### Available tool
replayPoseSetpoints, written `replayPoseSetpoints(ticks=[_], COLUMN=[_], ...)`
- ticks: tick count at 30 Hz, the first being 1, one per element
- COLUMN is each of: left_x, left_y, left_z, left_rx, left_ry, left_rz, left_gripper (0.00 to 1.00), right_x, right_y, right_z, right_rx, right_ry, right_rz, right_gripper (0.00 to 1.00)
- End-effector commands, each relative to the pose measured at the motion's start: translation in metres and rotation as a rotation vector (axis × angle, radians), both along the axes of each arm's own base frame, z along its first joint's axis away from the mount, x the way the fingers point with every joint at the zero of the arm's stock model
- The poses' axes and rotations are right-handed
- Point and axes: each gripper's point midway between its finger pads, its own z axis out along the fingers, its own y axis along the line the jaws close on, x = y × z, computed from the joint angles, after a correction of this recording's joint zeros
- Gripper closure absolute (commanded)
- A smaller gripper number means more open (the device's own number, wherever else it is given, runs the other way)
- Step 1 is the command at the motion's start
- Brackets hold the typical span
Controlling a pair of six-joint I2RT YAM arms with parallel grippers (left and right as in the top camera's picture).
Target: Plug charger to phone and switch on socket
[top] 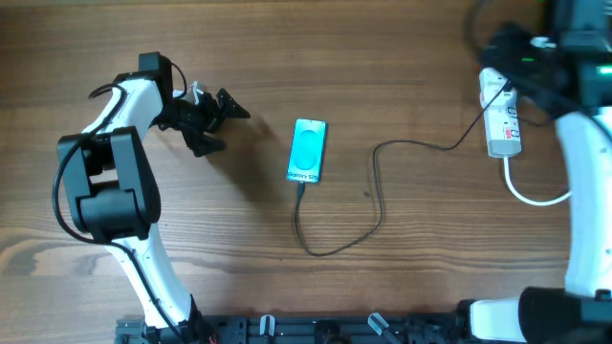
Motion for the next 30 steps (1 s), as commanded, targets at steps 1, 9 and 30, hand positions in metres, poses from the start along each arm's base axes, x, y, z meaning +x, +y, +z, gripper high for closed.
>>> replayPoseSetpoints(ticks=[1,9,30], left_x=[-0.012,-0.012,-0.012], left_y=[0.011,0.011,0.011], left_z=[-0.031,-0.031,-0.031], left_rx=[0.071,0.071,0.071], left_ry=[0.072,0.072,0.072], left_rz=[0.002,0.002,0.002], left_gripper=[0.00,0.00,0.00], right_x=[-0.015,-0.028,0.010], right_y=[-0.071,-0.137,-0.130], right_z=[-0.023,-0.138,-0.277], right_rx=[0.040,0.106,0.214], right_ry=[0.056,0.385,0.548], right_rz=[-0.287,-0.442,-0.243], right_gripper=[0.00,0.00,0.00])
